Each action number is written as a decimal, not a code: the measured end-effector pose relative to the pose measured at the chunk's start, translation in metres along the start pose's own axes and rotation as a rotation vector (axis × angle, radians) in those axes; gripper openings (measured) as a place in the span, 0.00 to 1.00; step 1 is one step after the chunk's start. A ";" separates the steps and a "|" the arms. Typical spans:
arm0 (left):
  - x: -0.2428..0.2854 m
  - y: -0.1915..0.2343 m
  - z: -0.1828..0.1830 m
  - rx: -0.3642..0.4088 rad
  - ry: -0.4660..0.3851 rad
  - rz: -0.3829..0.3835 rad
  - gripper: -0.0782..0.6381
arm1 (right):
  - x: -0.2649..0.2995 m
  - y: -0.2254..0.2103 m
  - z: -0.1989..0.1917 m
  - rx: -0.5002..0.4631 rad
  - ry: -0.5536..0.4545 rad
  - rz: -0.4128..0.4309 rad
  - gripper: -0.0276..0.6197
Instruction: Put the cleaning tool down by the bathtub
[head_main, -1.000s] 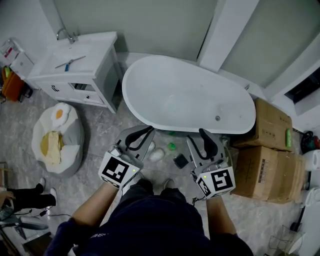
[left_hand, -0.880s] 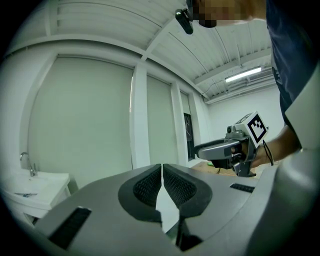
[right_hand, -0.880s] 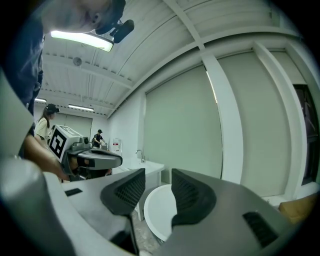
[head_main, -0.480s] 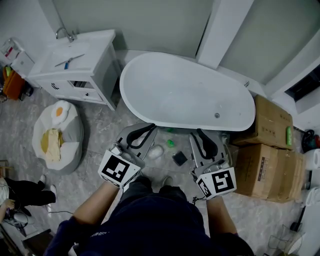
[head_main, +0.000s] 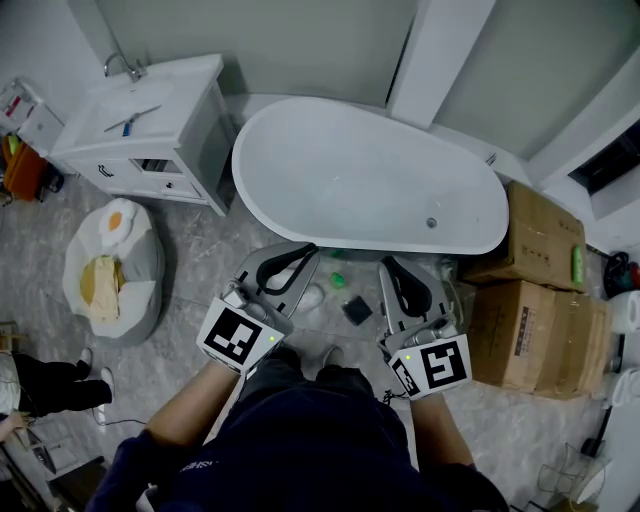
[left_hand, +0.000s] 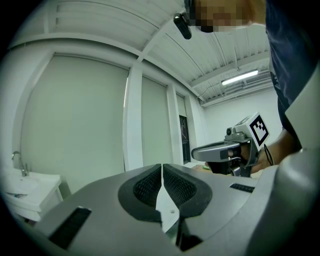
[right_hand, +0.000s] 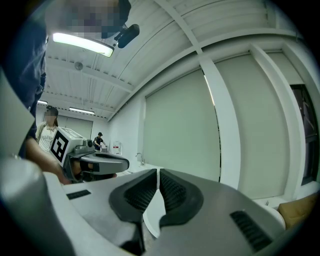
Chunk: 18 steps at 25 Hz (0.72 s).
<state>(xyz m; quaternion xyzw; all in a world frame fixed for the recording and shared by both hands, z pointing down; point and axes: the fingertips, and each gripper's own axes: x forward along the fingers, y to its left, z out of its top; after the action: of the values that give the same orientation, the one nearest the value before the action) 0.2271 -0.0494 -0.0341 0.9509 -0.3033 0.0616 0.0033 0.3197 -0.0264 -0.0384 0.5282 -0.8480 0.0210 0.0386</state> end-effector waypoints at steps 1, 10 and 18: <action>0.001 -0.001 0.001 0.001 -0.001 -0.002 0.16 | -0.001 -0.001 0.000 0.000 -0.002 -0.001 0.07; 0.013 -0.010 0.007 0.006 -0.005 -0.008 0.16 | -0.006 -0.007 0.006 0.004 -0.023 0.019 0.05; 0.018 -0.019 0.007 0.014 -0.003 -0.011 0.16 | -0.011 -0.012 -0.001 0.026 -0.008 0.034 0.05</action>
<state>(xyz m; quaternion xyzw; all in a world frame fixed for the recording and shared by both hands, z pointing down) 0.2531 -0.0447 -0.0387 0.9526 -0.2977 0.0621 -0.0033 0.3354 -0.0220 -0.0386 0.5144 -0.8566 0.0307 0.0277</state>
